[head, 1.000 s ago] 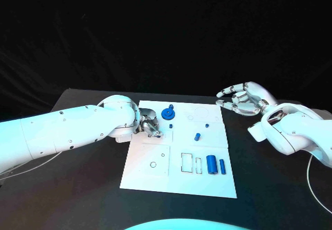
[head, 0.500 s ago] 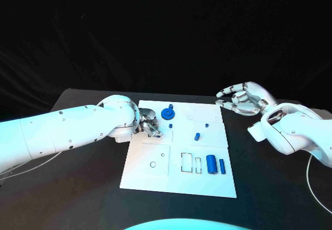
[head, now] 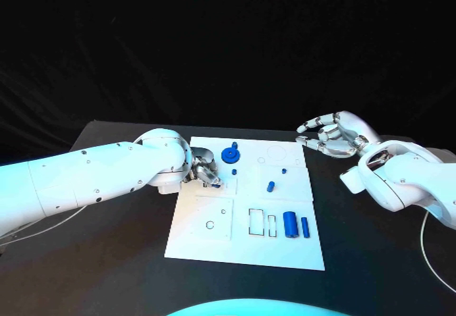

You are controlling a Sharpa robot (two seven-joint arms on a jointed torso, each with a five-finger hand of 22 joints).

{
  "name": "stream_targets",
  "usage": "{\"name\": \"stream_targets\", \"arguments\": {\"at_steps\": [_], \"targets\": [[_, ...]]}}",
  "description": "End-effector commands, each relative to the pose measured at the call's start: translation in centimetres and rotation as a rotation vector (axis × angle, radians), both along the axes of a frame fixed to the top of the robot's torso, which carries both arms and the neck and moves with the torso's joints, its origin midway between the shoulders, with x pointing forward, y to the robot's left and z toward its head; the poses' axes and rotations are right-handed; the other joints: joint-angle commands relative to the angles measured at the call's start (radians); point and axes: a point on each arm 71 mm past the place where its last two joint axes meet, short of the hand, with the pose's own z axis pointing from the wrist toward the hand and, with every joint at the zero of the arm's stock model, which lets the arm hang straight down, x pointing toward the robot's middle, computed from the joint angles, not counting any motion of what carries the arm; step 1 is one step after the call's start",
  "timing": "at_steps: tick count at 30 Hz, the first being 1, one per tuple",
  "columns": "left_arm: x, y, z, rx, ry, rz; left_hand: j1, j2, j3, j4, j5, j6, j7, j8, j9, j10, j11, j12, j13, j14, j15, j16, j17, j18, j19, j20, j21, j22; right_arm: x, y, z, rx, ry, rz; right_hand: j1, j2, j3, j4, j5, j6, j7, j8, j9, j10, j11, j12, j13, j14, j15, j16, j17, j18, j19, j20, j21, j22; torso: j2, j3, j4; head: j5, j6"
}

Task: Assemble the parts on the task board

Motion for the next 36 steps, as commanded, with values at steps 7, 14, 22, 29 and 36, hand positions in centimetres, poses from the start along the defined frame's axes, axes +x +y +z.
{"name": "stream_targets", "arguments": {"at_steps": [7, 14, 22, 29, 36], "targets": [[-0.23, -0.31, -0.41, 0.011, 0.042, -0.018, -0.026, -0.001, 0.050, -0.054, 0.002, 0.024, -0.026, 0.005, -0.005, 0.006, -0.007, 0.005, 0.001, 0.104, -0.009, 0.006, 0.263, -0.010, 0.000, -0.009, 0.003, 0.003, -0.06, 0.09, -0.10, -0.001, 0.007, 0.013, -0.004, -0.005, -0.001, 0.004, 0.004, 0.001, -0.003, 0.004, -0.002, 0.002, -0.007, -0.003, 0.016, 0.067, -0.007, -0.005, 0.110, 0.014, 0.010, -0.006, -0.003, 0.170, 0.000, 0.0000, 0.0003, -0.002, -0.001], [-0.19, -0.41, -0.45, 0.011, 0.044, -0.020, -0.050, 0.001, 0.036, -0.038, 0.002, 0.030, -0.028, 0.007, -0.010, 0.008, -0.009, 0.008, 0.003, 0.104, -0.011, 0.006, 0.263, -0.011, 0.002, -0.010, 0.004, 0.005, -0.08, 0.08, -0.10, -0.001, 0.007, 0.013, -0.005, -0.006, -0.001, 0.004, 0.004, 0.001, -0.003, 0.005, -0.002, 0.000, -0.007, -0.005, 0.014, 0.065, -0.007, -0.008, 0.102, 0.015, 0.008, -0.006, -0.007, 0.167, 0.000, -0.0002, 0.0005, -0.003, -0.002], [-0.13, -0.50, -0.52, 0.016, 0.050, -0.024, -0.074, 0.004, 0.023, -0.022, 0.002, 0.036, -0.030, 0.009, -0.015, 0.012, -0.011, 0.011, 0.006, 0.104, -0.012, 0.006, 0.263, -0.011, 0.003, -0.011, 0.005, 0.008, -0.09, 0.05, -0.10, -0.001, 0.006, 0.012, -0.005, -0.006, -0.001, 0.004, 0.004, 0.001, -0.003, 0.005, -0.002, 0.000, -0.007, -0.005, 0.014, 0.065, -0.007, -0.008, 0.102, 0.015, 0.008, -0.006, -0.007, 0.167, -0.001, -0.0006, 0.0000, -0.004, -0.003], [-0.08, -0.54, -0.55, 0.018, 0.053, -0.026, -0.113, 0.018, 0.011, 0.010, 0.002, 0.047, -0.032, 0.009, -0.024, 0.018, -0.012, 0.015, 0.011, 0.104, -0.013, 0.006, 0.263, -0.012, 0.007, -0.012, 0.008, 0.014, -0.13, 0.02, -0.09, 0.000, 0.006, 0.013, -0.005, -0.006, -0.001, 0.004, 0.004, 0.001, -0.003, 0.005, -0.002, 0.000, -0.007, -0.005, 0.014, 0.065, -0.007, -0.008, 0.102, 0.015, 0.008, -0.006, -0.007, 0.167, 0.000, -0.0002, -0.0004, -0.004, -0.004], [-0.05, -0.54, -0.59, 0.020, 0.056, -0.027, -0.137, 0.024, 0.006, 0.025, 0.002, 0.053, -0.034, 0.010, -0.029, 0.022, -0.014, 0.017, 0.013, 0.104, -0.015, 0.006, 0.263, -0.013, 0.008, -0.013, 0.009, 0.017, -0.16, 0.01, -0.08, 0.000, 0.006, 0.013, -0.006, -0.006, -0.001, 0.005, 0.004, 0.001, -0.003, 0.005, -0.002, 0.001, -0.008, -0.004, 0.015, 0.065, -0.007, -0.009, 0.100, 0.016, 0.006, -0.006, -0.009, 0.166, 0.000, -0.0005, 0.0005, -0.005, -0.006]]}}
